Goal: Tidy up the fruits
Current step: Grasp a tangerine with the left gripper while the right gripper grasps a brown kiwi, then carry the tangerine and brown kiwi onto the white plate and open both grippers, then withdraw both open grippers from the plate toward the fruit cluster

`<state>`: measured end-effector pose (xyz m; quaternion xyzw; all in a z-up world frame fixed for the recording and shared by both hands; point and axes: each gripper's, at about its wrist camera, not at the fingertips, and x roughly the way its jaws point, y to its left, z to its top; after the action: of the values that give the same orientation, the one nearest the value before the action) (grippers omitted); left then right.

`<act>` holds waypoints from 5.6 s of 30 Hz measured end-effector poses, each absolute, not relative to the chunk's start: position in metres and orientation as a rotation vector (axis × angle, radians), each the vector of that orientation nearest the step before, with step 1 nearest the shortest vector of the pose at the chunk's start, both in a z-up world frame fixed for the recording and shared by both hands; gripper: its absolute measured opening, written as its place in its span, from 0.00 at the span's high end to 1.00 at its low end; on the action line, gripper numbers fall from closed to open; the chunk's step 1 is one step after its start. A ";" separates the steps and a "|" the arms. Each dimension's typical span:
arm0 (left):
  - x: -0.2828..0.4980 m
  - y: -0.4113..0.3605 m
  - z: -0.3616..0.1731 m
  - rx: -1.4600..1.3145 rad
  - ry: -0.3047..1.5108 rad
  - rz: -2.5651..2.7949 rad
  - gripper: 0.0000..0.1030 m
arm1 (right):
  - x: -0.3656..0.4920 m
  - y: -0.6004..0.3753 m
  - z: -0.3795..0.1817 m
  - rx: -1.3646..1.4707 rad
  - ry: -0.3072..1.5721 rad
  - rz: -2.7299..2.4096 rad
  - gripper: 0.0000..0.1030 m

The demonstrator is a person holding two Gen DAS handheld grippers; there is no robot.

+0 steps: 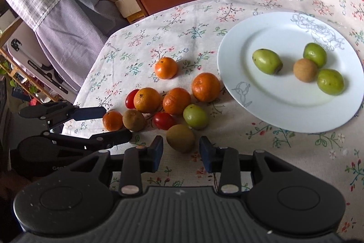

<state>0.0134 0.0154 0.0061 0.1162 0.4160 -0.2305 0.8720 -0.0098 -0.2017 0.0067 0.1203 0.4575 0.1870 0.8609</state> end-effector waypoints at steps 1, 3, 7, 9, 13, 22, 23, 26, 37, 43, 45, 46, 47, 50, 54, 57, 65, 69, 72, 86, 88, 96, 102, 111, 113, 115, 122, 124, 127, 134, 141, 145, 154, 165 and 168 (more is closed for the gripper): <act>0.013 0.015 0.006 0.241 0.868 -0.490 0.44 | -0.010 -0.201 0.007 0.244 0.955 0.391 0.64; 0.012 0.013 0.006 0.238 0.866 -0.506 0.48 | -0.010 -0.198 0.007 0.230 0.946 0.388 0.64; 0.012 0.014 0.007 0.231 0.867 -0.518 0.52 | -0.011 -0.193 0.006 0.195 0.933 0.389 0.65; 0.013 0.015 0.007 0.220 0.871 -0.521 0.53 | -0.011 -0.193 0.006 0.188 0.930 0.389 0.66; 0.016 0.020 0.009 0.205 0.881 -0.519 0.53 | -0.011 -0.194 0.006 0.191 0.928 0.382 0.72; 0.015 0.018 0.010 0.195 0.880 -0.529 0.74 | -0.011 -0.196 0.005 0.205 0.929 0.386 0.73; 0.014 0.018 0.010 0.194 0.881 -0.526 0.74 | -0.010 -0.196 0.005 0.207 0.930 0.387 0.73; 0.013 0.018 0.012 0.203 0.880 -0.519 0.74 | -0.010 -0.196 0.005 0.208 0.931 0.388 0.73; 0.013 0.018 0.025 0.185 0.869 -0.510 0.74 | -0.012 -0.197 0.010 0.230 0.924 0.406 0.73; 0.015 0.013 0.037 0.156 0.841 -0.504 0.74 | -0.012 -0.200 0.016 0.247 0.908 0.408 0.73; 0.016 0.011 0.041 0.143 0.833 -0.505 0.74 | -0.011 -0.202 0.019 0.256 0.898 0.408 0.73; 0.017 0.010 0.043 0.139 0.826 -0.505 0.74 | -0.011 -0.203 0.021 0.260 0.892 0.406 0.73; 0.017 0.008 0.045 0.135 0.819 -0.506 0.74 | -0.011 -0.205 0.023 0.264 0.885 0.404 0.73; 0.018 0.003 0.050 0.115 0.801 -0.510 0.74 | -0.009 -0.211 0.030 0.283 0.863 0.392 0.73; 0.020 -0.006 0.058 0.092 0.777 -0.521 0.74 | -0.006 -0.223 0.041 0.308 0.829 0.367 0.73; 0.022 -0.015 0.063 0.075 0.761 -0.539 0.74 | -0.003 -0.233 0.048 0.324 0.802 0.345 0.73; 0.027 -0.047 0.070 0.050 0.743 -0.589 0.74 | 0.005 -0.262 0.062 0.372 0.747 0.264 0.73; 0.028 -0.065 0.069 0.057 0.734 -0.615 0.74 | 0.008 -0.275 0.066 0.390 0.728 0.227 0.73; 0.030 -0.077 0.067 0.049 0.737 -0.629 0.74 | 0.009 -0.284 0.069 0.408 0.720 0.200 0.73; 0.038 -0.120 0.043 0.062 0.787 -0.661 0.74 | 0.016 -0.336 0.061 0.543 0.732 -0.024 0.73; 0.039 -0.125 0.040 0.061 0.794 -0.665 0.74 | 0.018 -0.340 0.055 0.563 0.758 -0.056 0.73; 0.048 -0.138 0.032 0.037 0.811 -0.679 0.74 | 0.022 -0.344 0.040 0.592 0.799 -0.104 0.73; 0.048 -0.142 0.034 0.036 0.802 -0.671 0.71 | 0.022 -0.349 0.035 0.629 0.799 -0.137 0.70; 0.045 -0.127 0.062 0.029 0.748 -0.603 0.31 | 0.020 -0.347 0.042 0.626 0.765 -0.106 0.70; 0.047 -0.120 0.067 0.021 0.747 -0.579 0.28 | 0.019 -0.346 0.043 0.621 0.764 -0.096 0.69; 0.048 -0.113 0.070 0.024 0.752 -0.562 0.25 | 0.019 -0.344 0.043 0.618 0.765 -0.083 0.69; 0.051 -0.089 0.082 0.025 0.771 -0.504 0.17 | 0.016 -0.330 0.044 0.574 0.772 -0.030 0.68; 0.052 -0.080 0.086 0.026 0.775 -0.492 0.16 | 0.015 -0.324 0.045 0.559 0.775 -0.007 0.68; 0.050 -0.067 0.090 0.053 0.777 -0.468 0.16 | 0.014 -0.316 0.045 0.535 0.779 0.027 0.67; 0.052 -0.038 0.089 0.017 0.789 -0.401 0.16 | 0.009 -0.292 0.042 0.464 0.801 0.107 0.67; 0.053 -0.017 0.084 -0.015 0.801 -0.349 0.16 | 0.002 -0.272 0.043 0.398 0.806 0.197 0.67; 0.055 -0.007 0.077 -0.029 0.830 -0.307 0.16 | 0.000 -0.262 0.040 0.382 0.817 0.243 0.67; 0.043 0.000 0.058 0.016 0.874 -0.334 0.16 | -0.006 -0.239 0.032 0.313 0.839 0.328 0.68; 0.033 0.001 0.042 0.052 0.907 -0.350 0.18 | -0.007 -0.220 0.019 0.242 0.869 0.371 0.68; 0.029 0.002 0.040 0.059 0.911 -0.359 0.20 | -0.005 -0.218 0.016 0.234 0.876 0.372 0.69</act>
<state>0.0292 0.0021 0.0400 0.0282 0.4373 -0.1725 0.8822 -0.0051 -0.2183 0.0155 0.1124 0.4208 0.1786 0.8822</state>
